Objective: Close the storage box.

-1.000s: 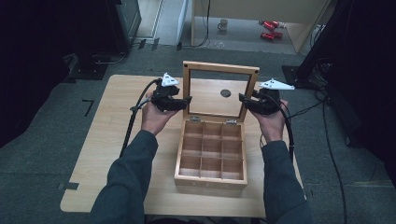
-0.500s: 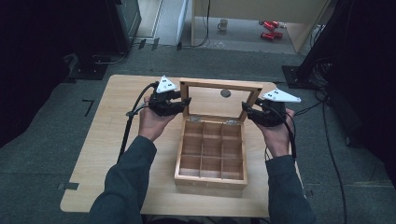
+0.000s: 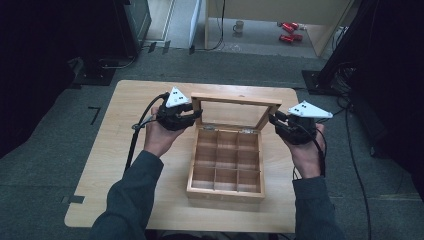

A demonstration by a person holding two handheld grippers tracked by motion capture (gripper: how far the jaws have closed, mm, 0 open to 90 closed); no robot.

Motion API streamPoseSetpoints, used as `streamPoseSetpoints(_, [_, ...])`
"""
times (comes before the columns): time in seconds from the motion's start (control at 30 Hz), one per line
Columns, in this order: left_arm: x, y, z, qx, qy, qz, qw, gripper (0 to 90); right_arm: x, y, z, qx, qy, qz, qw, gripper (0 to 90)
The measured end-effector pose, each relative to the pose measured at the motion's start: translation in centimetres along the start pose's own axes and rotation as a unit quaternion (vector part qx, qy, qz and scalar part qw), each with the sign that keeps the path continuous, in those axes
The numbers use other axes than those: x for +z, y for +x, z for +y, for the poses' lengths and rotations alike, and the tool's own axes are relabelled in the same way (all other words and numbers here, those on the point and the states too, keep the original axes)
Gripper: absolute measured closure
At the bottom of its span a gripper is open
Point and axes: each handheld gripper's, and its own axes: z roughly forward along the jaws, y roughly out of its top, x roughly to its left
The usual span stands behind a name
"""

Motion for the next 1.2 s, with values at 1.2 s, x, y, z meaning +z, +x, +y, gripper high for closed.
streamPoseSetpoints(1.2, [-3.8, -1.9, -2.5, 0.021, -0.017, -0.015, 0.9995, 74.4, -3.1, 1.5, -2.4, -0.014, -0.001, 0.017, 0.9998, 82.0])
